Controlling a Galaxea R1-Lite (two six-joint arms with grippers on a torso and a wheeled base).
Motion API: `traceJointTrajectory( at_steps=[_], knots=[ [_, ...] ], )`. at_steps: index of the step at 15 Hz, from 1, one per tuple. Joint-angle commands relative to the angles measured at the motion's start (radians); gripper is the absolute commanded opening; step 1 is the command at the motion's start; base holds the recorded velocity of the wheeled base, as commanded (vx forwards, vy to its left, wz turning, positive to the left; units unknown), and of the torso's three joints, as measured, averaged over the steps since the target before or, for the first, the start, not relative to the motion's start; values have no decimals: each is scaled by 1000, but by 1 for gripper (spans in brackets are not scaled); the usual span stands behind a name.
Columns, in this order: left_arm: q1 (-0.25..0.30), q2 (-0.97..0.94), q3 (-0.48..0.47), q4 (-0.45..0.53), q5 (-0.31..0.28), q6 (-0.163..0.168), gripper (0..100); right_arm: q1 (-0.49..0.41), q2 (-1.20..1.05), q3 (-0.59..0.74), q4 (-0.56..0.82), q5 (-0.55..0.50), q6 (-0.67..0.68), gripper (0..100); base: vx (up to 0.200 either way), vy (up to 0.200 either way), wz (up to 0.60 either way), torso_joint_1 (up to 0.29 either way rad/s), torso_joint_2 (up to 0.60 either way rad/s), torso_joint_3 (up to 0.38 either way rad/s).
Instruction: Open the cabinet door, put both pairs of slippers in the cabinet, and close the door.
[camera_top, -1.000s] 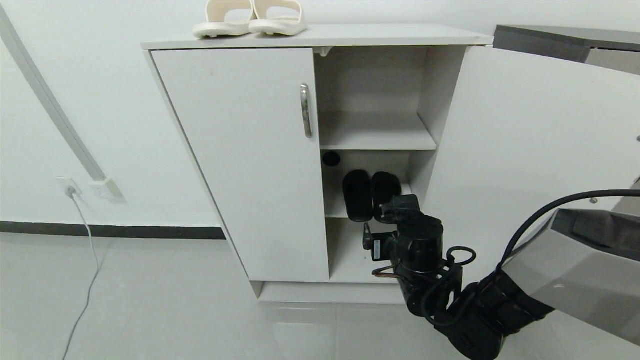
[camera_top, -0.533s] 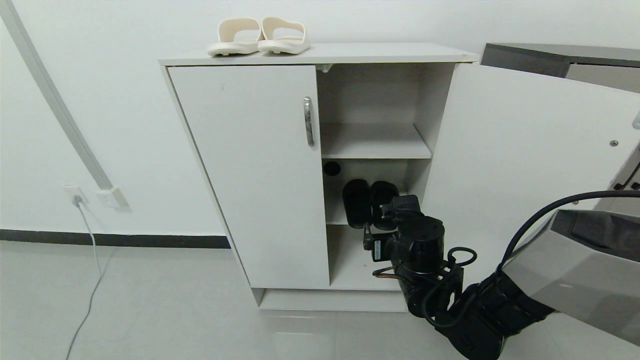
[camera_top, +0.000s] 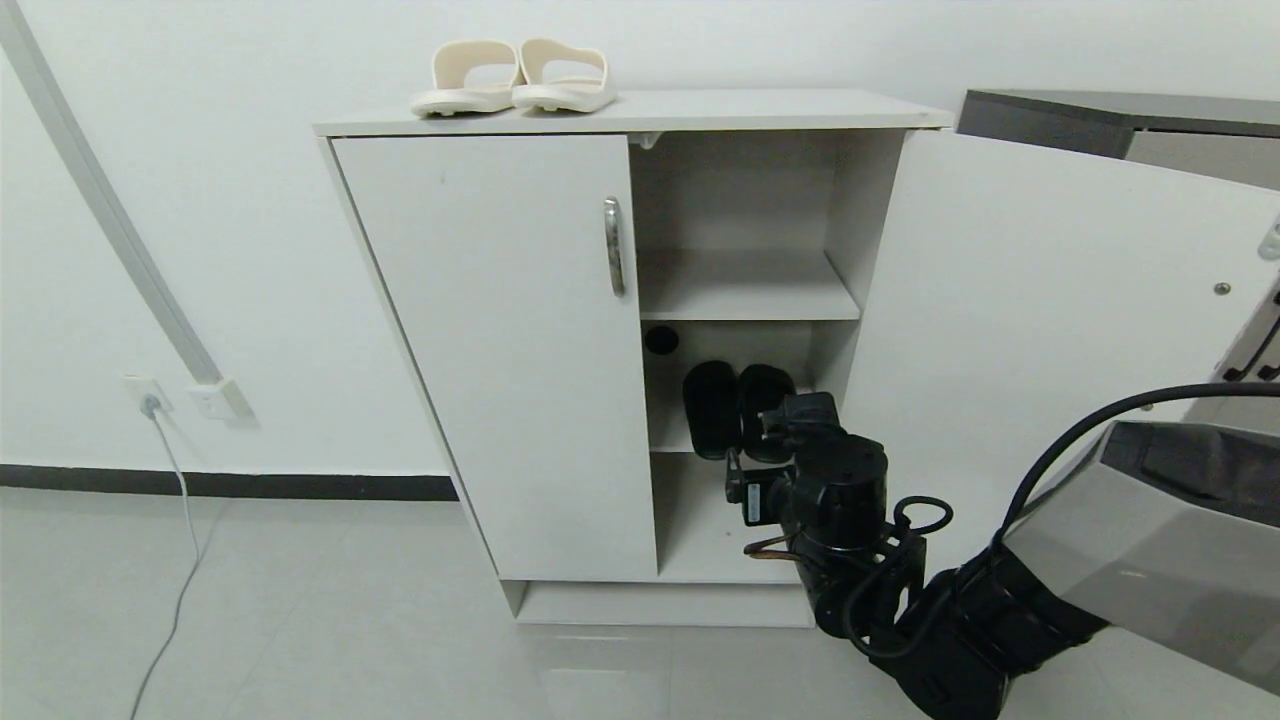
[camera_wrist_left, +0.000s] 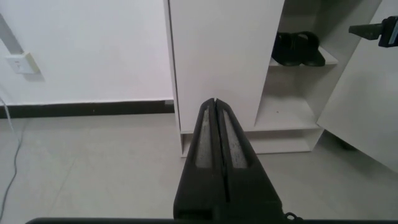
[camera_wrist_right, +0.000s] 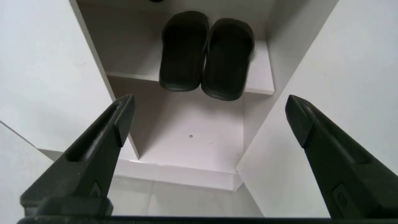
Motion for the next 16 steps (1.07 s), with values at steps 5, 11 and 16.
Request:
traceJointTrajectory(
  at_steps=[5,11,16],
  knots=[
    [0,1,0,0,0,0,0,0,6,0,0,0,0,100,0,200,0,3,-1,4],
    [0,1,0,0,0,0,0,0,6,6,0,0,0,100,0,200,0,2,2,1],
    [0,1,0,0,2,-2,0,0,4,9,-1,2,-6,100,0,120,0,3,0,0]
  ],
)
